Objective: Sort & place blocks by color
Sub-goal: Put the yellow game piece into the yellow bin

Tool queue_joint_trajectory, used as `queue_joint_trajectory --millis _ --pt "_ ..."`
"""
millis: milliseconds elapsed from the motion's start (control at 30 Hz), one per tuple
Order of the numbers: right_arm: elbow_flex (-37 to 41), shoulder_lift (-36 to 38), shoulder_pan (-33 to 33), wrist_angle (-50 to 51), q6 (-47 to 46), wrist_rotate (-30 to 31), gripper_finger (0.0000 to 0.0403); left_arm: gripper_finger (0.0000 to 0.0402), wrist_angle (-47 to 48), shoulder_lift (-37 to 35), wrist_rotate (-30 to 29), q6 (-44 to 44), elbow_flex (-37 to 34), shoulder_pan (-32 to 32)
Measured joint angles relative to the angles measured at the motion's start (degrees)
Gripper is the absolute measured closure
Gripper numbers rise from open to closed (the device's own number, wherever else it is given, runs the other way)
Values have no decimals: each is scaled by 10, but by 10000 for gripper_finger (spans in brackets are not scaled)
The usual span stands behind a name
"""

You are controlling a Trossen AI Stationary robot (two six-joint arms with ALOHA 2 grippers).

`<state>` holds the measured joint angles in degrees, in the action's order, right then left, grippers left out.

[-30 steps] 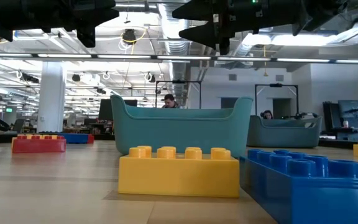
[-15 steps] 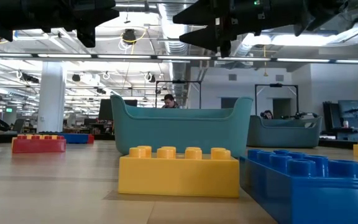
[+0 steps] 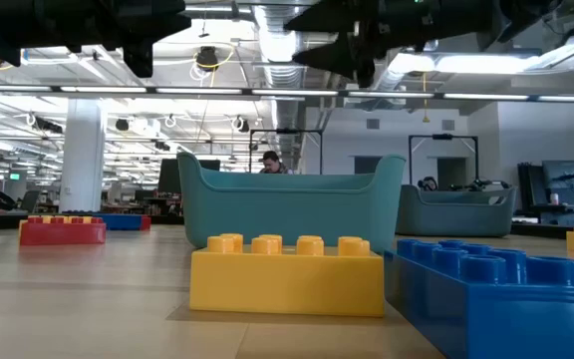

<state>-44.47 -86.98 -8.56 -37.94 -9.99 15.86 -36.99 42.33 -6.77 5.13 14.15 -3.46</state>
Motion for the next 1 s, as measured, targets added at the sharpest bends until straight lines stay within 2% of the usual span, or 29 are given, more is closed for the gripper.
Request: queue_joint_trajectory --millis 400,1000 --pt "1 52 -4 79 -1 -9 112 285 -1 0 -6 1 0 0" --pt "1 52 -4 76 -5 -8 112 285 -1 0 -10 7 0 0"
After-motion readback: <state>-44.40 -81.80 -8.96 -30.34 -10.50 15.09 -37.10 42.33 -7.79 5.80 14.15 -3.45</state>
